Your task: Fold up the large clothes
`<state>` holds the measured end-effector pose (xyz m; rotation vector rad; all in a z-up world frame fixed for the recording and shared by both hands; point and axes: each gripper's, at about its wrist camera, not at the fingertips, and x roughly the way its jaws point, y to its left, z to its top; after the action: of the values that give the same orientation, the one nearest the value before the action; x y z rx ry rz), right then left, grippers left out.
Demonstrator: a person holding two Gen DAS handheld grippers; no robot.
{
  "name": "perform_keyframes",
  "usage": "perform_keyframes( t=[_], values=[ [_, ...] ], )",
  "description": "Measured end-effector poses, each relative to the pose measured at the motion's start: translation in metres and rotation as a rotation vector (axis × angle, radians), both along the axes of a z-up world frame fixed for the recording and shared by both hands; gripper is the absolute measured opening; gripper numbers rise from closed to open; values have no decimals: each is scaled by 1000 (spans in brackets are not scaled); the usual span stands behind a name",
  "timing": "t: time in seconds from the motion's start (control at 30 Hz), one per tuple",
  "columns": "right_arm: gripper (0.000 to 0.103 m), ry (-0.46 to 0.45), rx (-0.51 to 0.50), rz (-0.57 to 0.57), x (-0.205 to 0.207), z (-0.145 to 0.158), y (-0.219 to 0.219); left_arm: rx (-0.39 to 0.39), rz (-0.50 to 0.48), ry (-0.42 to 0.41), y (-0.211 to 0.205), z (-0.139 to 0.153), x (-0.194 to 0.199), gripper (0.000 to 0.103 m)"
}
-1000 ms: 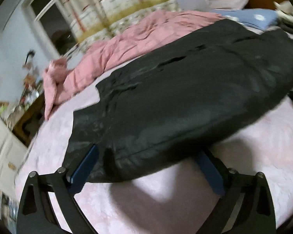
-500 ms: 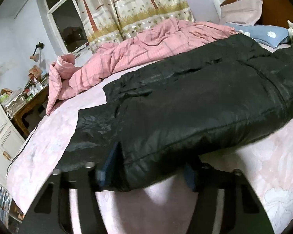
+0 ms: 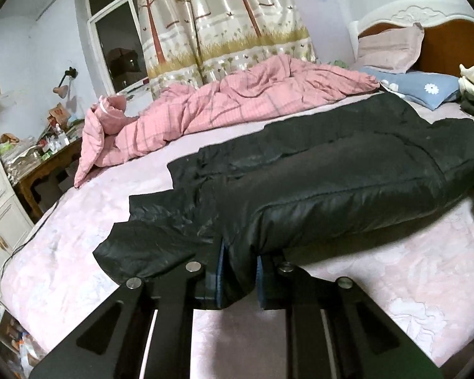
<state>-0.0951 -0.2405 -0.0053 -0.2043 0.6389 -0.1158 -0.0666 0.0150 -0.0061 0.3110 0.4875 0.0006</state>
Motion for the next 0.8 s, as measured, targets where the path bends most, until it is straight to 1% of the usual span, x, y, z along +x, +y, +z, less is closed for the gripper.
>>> perform_keyframes(
  t=[0.07, 0.2, 0.27, 0.37, 0.47, 0.53, 0.6, 0.63, 0.7, 0.73, 0.8],
  values=[
    [23, -8, -15, 12, -6, 0, 1, 6, 6, -14, -1, 1, -3, 15],
    [21, -32, 15, 20, -19, 8, 0, -51, 16, -5, 3, 11, -11, 15],
    [20, -69, 33, 27, -34, 13, -2, -67, 18, -24, 4, 17, -23, 15],
    [20, -77, 45, 23, -53, 15, -3, -102, 9, -29, 6, 23, -41, 15],
    [20, -105, 89, 27, -77, 23, -7, -131, 5, -51, 10, 33, -59, 15],
    [20, -135, 106, 21, -89, 34, -9, -119, -2, -81, 8, 44, -70, 15],
    [20, -172, 98, 14, -95, 47, -8, -103, -11, -113, 5, 57, -76, 15],
    [20, -197, 92, 14, -95, 57, -8, -99, -16, -114, 4, 65, -74, 15],
    [20, -217, 73, 23, -85, 74, -9, -97, -22, -79, 3, 77, -61, 15],
    [20, -217, 62, 30, -73, 84, -8, -97, -17, -59, 3, 82, -50, 15],
    [20, -222, 62, 40, -47, 100, -9, -87, -17, -58, 3, 91, -26, 15]
  ],
)
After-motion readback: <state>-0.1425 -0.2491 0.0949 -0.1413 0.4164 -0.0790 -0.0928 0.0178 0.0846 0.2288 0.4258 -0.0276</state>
